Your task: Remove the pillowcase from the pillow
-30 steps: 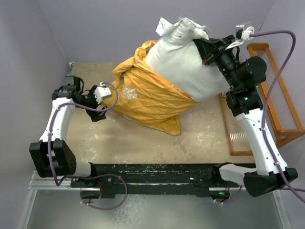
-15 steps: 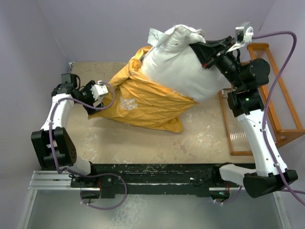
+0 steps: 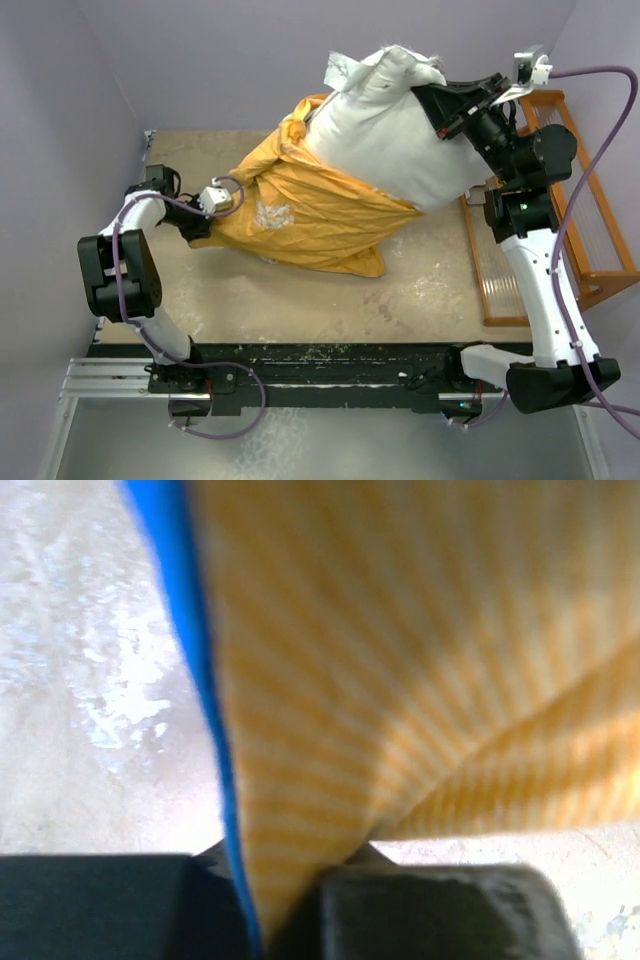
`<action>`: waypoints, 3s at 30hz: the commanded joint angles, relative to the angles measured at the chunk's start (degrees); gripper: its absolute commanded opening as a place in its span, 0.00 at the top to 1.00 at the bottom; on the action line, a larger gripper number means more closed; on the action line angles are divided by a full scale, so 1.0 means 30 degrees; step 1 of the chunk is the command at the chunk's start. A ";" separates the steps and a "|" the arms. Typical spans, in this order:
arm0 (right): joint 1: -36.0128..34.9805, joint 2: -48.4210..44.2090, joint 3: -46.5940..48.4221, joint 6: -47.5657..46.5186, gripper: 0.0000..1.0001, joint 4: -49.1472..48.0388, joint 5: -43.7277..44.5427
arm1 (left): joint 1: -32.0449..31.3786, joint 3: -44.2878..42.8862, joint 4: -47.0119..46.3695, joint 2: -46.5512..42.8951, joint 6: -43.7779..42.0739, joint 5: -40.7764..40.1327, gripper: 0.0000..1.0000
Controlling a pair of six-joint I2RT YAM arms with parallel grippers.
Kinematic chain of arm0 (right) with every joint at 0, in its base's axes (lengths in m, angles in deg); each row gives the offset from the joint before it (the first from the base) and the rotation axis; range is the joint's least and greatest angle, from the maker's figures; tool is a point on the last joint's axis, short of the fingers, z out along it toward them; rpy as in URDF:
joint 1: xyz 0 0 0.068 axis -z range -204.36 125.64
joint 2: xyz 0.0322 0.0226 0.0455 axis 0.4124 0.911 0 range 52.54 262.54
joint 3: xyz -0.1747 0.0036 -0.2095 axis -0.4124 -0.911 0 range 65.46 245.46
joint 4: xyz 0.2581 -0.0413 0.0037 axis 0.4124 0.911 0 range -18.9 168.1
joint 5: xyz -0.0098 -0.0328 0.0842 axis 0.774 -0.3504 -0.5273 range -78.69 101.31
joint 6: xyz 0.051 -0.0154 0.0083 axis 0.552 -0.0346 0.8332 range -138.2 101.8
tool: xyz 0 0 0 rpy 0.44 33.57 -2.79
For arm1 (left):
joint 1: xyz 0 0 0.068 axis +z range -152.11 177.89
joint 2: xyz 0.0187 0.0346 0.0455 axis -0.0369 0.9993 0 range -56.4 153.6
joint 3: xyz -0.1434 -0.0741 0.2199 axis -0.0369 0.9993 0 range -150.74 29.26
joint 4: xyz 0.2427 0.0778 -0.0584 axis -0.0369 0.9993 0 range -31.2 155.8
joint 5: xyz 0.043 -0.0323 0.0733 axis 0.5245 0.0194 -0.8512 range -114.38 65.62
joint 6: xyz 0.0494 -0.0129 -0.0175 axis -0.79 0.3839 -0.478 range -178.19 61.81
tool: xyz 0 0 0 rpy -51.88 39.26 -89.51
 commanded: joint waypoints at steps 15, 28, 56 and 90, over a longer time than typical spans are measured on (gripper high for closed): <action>0.2089 -0.1340 0.3570 0.1350 1.00 -0.3849 0.9722 | 0.4126 -0.5796 -0.6215 0.0625 0.6097 -0.6159 1.00; 0.2111 -0.0758 0.7777 -0.1138 1.00 -0.2052 1.2817 | 0.6138 -0.3333 -1.0475 0.2385 0.2598 -0.9588 1.00; -0.1089 0.5453 0.6015 -0.0886 1.00 1.0053 2.2656 | -0.7840 -0.6633 0.0475 -0.5475 0.5341 -0.1413 0.03; -0.1192 0.2149 -0.1578 -0.4507 1.00 0.7215 2.5133 | -1.4480 0.1798 0.0522 -0.3527 0.3243 -0.5888 0.09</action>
